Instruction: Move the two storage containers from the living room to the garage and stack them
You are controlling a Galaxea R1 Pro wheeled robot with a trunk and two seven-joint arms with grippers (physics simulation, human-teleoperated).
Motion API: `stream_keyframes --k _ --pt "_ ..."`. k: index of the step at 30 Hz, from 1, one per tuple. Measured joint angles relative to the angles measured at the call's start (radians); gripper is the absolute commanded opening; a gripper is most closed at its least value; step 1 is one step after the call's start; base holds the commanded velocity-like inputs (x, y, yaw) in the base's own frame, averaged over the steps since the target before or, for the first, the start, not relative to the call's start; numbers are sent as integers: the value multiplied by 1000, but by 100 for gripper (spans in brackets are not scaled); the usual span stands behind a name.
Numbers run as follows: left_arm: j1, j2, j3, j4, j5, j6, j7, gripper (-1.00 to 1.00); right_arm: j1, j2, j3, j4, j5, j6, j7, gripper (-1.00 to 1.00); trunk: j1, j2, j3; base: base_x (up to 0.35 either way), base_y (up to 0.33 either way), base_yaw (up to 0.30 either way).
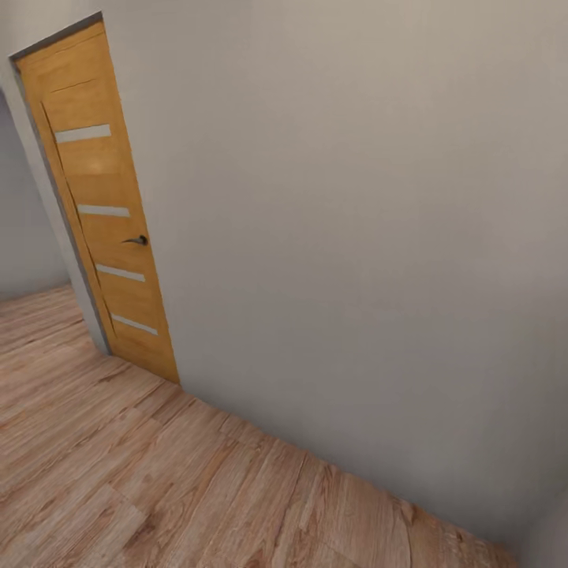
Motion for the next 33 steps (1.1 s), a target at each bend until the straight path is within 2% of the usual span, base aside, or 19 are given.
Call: stream_keyframes --k 33 --pt "0 0 0 0 0 0 0 100 0 0 0 0 -2 -10 1 100 0 0 0 0 0 272"
